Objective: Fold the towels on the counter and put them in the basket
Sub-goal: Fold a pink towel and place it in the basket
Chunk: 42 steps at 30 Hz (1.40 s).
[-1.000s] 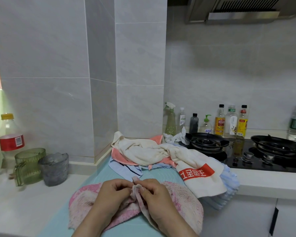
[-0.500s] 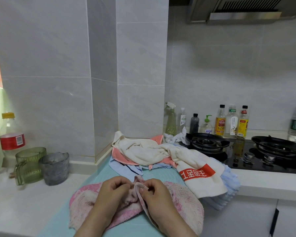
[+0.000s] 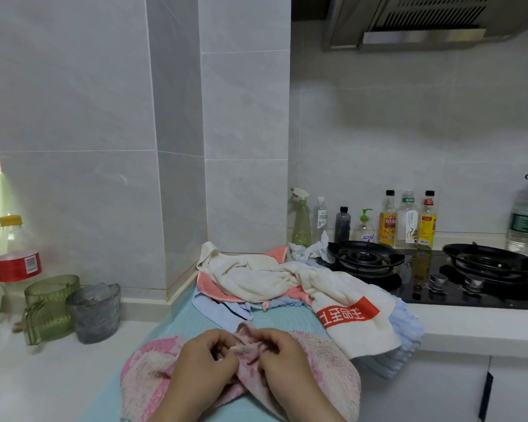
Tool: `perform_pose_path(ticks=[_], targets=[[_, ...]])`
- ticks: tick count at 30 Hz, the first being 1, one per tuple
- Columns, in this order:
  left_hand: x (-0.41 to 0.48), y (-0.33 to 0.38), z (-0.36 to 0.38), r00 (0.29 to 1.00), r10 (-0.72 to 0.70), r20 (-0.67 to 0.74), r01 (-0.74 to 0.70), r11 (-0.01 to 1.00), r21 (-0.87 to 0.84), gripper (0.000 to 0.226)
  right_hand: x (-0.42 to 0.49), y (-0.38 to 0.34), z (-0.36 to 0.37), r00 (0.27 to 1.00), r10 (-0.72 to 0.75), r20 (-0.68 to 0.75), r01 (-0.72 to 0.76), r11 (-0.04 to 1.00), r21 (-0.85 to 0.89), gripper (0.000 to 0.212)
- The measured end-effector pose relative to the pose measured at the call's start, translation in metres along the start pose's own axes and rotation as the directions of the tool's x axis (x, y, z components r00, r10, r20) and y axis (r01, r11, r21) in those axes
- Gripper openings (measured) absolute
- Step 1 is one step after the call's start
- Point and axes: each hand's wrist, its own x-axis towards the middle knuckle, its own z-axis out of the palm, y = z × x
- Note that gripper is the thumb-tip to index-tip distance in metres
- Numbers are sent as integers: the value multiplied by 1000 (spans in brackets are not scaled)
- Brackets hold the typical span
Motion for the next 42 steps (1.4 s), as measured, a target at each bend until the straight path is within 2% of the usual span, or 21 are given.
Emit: perform_pose_path(ticks=[4, 8, 12, 14, 16, 18, 21, 23, 24, 25, 26, 27, 29, 32, 34, 35, 37, 39, 42], targets=[[-18, -4, -9, 998, 39, 49, -49, 974, 220, 10, -21, -4, -26, 986, 31, 166, 28, 940, -340, 33], [-38, -9, -10, 996, 49, 81, -67, 966, 248, 8, -38, -14, -51, 976, 63, 209, 36, 897, -440, 20], [-39, -7, -10, 991, 58, 120, -86, 965, 246, 11, -18, -43, -48, 987, -109, 118, 156, 826, -542, 20], [-38, -7, -11, 989, 48, 137, -82, 963, 256, 13, -3, -57, -39, 976, -140, 165, 210, 795, -569, 22], [-37, -9, -11, 992, 47, 117, -77, 961, 267, 15, 15, -63, -29, 947, -42, 319, 261, 679, -686, 40], [-35, -12, -10, 995, 43, 95, -70, 954, 291, 14, 29, -64, -23, 892, 108, 439, 306, 570, -763, 48], [-32, -13, -9, 996, 5, 91, -31, 956, 292, 11, 46, -59, -24, 846, 196, 495, 327, 543, -774, 47], [-32, -10, -9, 995, -1, 99, -28, 958, 286, 11, 49, -60, -28, 818, 264, 511, 346, 485, -803, 57], [-31, -10, -10, 995, 5, 103, -34, 959, 281, 10, 51, -57, -29, 818, 250, 517, 364, 471, -803, 49], [-31, -10, -10, 994, 1, 112, -32, 961, 275, 8, 51, -57, -29, 839, 198, 507, 379, 456, -805, 28], [-32, -10, -11, 992, -10, 127, -24, 964, 264, 8, 52, -55, -30, 864, 127, 488, 387, 453, -803, 18], [-32, -9, -13, 990, -18, 137, -18, 965, 261, 12, 55, -54, -31, 893, 66, 445, 372, 448, -813, 24], [-35, -10, -14, 989, -13, 151, -29, 961, 277, 20, 60, -59, -37, 941, -10, 339, 308, 441, -843, 21], [-29, 8, -16, 982, -10, 190, -56, 938, 341, 18, 61, -75, -54, 967, -103, 234, 256, 338, -906, 16], [-26, 14, -24, 974, -44, 224, -63, 892, 448, 29, 55, -87, -69, 963, -187, 192, 240, 282, -929, 19], [-26, 14, -27, 974, -42, 221, -67, 885, 461, 27, 50, -93, -78, 960, -232, 160, 224, 288, -931, 21], [-21, 24, -41, 996, 25, 80, -63, 857, 512, 8, 43, -105, -99, 945, -317, 77, 194, 356, -914, 24], [-20, 27, -63, 993, 84, -78, -30, 848, 529, 10, 38, -113, -121, 935, -353, -10, 162, 453, -877, 23], [-7, 52, -98, 969, 165, -186, -26, 812, 583, 10, 29, -127, -143, 936, -340, -88, 126, 560, -819, 22]])
